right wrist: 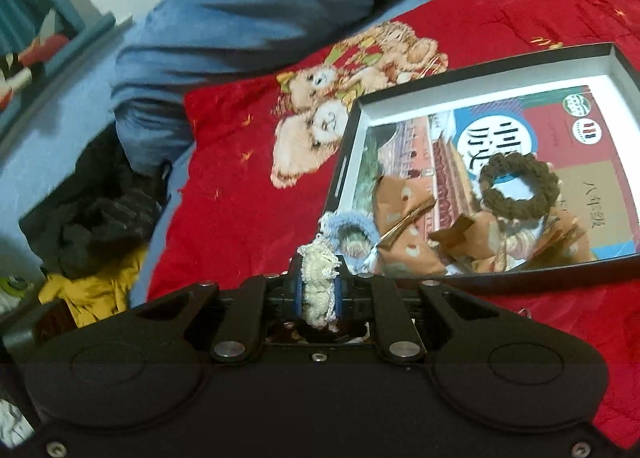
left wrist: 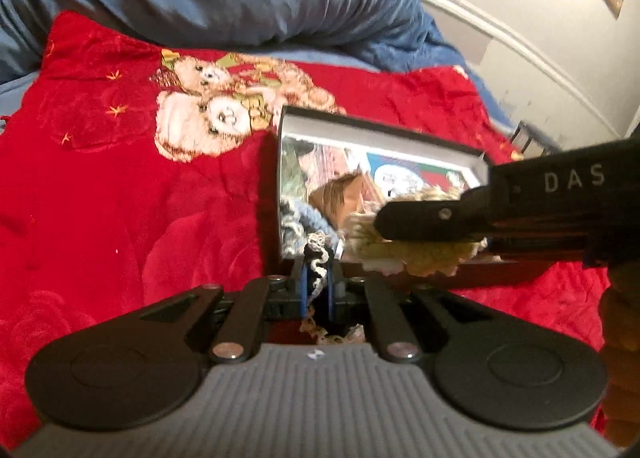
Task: Organize objects
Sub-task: 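Lift the lace trim and cream ring up over the box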
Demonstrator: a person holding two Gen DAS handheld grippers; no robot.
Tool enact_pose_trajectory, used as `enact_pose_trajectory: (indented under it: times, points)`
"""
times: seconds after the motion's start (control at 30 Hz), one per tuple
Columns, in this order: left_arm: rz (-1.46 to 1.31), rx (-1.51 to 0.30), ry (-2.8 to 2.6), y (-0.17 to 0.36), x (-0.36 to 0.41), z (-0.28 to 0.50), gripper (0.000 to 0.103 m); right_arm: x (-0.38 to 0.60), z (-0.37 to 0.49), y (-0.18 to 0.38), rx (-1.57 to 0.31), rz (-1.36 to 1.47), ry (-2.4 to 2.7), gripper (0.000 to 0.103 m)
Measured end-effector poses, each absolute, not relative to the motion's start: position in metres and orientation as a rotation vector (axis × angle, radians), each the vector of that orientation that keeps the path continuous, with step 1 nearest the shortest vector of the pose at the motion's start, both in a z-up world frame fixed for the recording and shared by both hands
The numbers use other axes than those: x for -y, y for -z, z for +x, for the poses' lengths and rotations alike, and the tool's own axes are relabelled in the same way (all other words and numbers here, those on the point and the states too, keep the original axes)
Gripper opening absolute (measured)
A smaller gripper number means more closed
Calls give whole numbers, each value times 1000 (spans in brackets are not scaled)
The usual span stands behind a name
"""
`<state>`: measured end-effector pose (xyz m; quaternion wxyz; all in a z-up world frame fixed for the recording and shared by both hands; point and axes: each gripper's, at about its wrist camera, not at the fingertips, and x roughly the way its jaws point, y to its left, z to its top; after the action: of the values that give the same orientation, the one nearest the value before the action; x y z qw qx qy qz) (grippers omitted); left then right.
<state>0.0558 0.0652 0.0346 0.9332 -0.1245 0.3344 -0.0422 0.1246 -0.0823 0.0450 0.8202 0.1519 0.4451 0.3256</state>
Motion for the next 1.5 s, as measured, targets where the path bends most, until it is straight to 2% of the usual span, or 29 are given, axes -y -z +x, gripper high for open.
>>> enact_pose_trajectory:
  times: [0.33, 0.67, 0.93, 1.5]
  points:
    - [-280, -621, 61, -42, -76, 59, 12, 120, 139, -49, -889, 399, -611, 14]
    - [-222, -545, -1, -42, -65, 56, 12, 124, 133, -103, -699, 379, -549, 14]
    - [-201, -546, 7, -45, -44, 57, 12, 150, 128, -120, -662, 344, -443, 14]
    - [-163, -462, 151, -65, 24, 107, 12, 215, 150, -83, -692, 458, -339, 14]
